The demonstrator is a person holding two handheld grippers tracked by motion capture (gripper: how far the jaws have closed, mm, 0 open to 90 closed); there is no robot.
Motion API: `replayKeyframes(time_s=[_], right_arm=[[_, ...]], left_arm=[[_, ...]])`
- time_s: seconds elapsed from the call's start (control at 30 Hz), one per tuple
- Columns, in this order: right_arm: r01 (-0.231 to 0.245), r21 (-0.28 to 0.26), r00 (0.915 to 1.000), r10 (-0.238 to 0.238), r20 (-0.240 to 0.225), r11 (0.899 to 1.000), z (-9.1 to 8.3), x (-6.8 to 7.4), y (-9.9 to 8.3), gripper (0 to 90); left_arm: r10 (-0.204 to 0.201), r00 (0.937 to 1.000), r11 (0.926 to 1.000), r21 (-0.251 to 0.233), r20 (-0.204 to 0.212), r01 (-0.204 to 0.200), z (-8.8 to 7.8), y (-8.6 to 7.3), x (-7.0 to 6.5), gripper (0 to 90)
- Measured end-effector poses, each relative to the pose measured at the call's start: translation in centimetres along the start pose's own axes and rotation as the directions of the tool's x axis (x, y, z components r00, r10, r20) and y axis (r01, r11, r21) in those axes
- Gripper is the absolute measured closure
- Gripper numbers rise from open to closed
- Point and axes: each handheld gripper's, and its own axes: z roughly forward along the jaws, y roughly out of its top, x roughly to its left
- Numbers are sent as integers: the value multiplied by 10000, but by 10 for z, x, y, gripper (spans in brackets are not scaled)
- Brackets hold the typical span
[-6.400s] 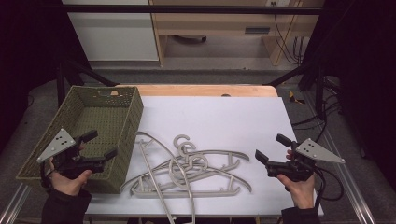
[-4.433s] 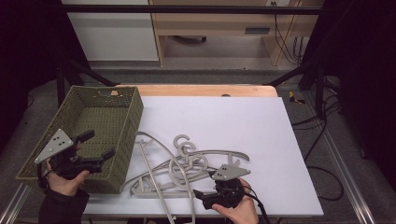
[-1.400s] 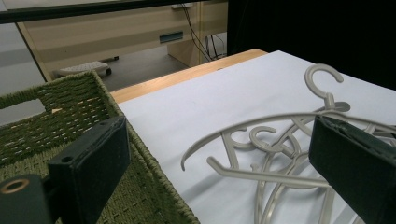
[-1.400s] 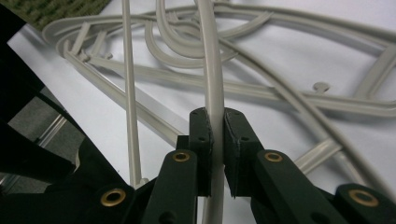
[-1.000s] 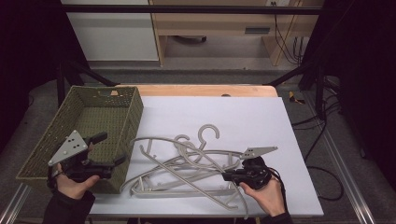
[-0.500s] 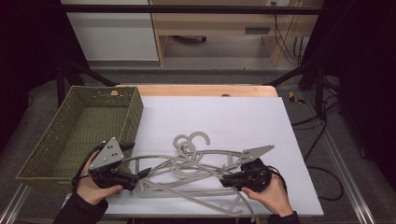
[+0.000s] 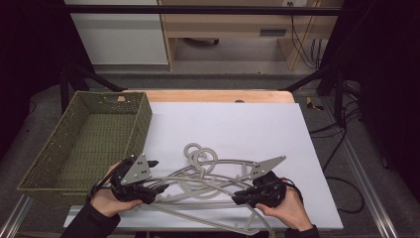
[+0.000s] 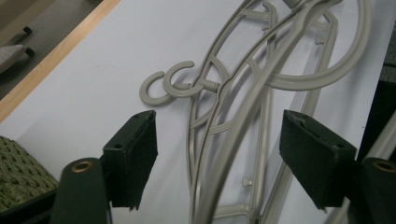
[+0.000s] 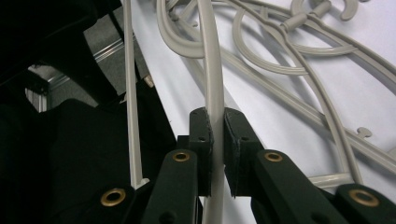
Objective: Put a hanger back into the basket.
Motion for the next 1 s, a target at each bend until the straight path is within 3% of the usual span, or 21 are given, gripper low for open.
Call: replayKeyframes(time_s=[0.17,0.37,0.7,0.87,1.0], right_arm=[[254,206,9996,-251,-133,9995,-1,1,0,825],[234,285,9994,-226,-266,9993,0,1,-1,825],[194,413,9989,-177,-430,9990,2,0,-2,824],[234,551,9986,-208,-477,9982,4,-2,-3,822],[224,507,9990,-204,-405,9985,2,-3,-4,818]], left_arm=[[648,9977,9963,545,204,-658,10,3,-6,400],[1506,9880,9802,1249,345,-1538,20,4,-15,529],[2067,9774,9669,1431,447,-2111,25,3,-24,758],[2397,9694,9539,1731,524,-2452,27,4,-29,779],[2386,9688,9549,1654,677,-2467,25,4,-30,794]])
